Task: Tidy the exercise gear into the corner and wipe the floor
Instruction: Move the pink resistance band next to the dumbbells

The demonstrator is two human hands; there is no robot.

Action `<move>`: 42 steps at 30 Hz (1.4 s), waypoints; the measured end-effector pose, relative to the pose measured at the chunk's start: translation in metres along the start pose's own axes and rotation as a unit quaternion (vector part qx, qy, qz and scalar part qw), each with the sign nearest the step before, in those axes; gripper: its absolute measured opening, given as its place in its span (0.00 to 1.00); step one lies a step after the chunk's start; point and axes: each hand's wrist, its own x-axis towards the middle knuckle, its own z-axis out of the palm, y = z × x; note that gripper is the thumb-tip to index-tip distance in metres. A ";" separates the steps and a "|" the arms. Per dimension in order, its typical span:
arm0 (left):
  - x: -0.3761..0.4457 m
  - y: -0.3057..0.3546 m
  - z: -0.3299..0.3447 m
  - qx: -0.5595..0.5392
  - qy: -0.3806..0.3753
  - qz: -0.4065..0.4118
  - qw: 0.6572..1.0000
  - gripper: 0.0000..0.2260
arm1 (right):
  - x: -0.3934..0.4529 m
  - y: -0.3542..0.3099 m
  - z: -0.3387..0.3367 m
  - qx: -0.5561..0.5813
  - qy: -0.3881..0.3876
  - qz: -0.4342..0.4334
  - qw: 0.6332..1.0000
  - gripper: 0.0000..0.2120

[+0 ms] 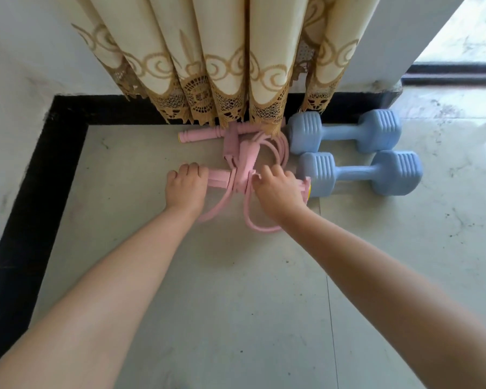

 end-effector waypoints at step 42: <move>-0.065 0.013 -0.114 -0.097 -0.053 0.040 0.993 0.17 | -0.070 0.039 -0.087 0.169 -0.110 0.060 0.978 0.28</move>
